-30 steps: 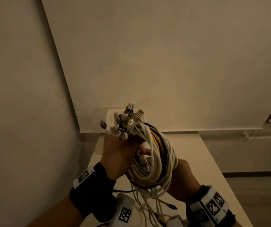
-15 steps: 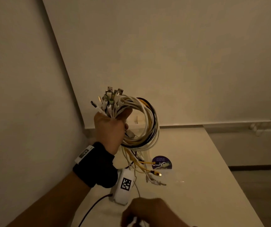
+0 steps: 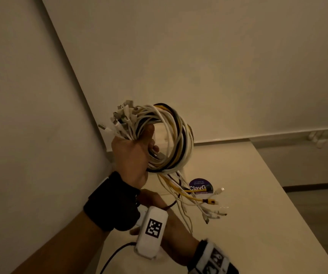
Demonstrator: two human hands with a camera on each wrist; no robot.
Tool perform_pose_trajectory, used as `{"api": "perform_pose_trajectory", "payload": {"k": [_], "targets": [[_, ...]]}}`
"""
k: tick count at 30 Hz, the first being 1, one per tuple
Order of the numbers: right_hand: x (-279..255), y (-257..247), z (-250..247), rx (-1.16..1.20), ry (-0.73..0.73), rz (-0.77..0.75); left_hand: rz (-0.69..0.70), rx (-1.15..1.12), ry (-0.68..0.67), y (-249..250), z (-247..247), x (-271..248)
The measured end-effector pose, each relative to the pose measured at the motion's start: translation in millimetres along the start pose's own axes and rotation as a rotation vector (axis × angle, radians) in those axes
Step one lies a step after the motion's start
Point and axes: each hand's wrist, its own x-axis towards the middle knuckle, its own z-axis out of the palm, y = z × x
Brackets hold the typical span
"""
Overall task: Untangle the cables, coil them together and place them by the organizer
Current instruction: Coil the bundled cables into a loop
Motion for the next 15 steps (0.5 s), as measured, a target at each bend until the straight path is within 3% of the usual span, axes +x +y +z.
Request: {"api": "perform_pose_trajectory", "payload": {"k": [4,7,11,13,15], "targets": [[-12.8,-6.4,-7.0,0.59,-0.072,0.019,0.053,-0.085,-0.022,2.9,-12.1,3.4],[-16.6,-13.1,-17.2,0.709,0.062,-0.048,0.046,-0.113,-0.038,4.0,-17.0,4.5],[-17.1,-15.6,-42.7,0.316,0.397,-0.223,-0.011,-0.16,-0.023,4.3,-19.6,1.6],[-23.3,-6.8,-45.4,0.028,0.322,-0.191,-0.024,-0.14,0.024,2.5,-15.3,-1.5],[-26.7,6.5,-33.2,-0.281,0.115,-0.039,-0.043,-0.107,0.074,-0.1,-8.3,-3.6]]}}
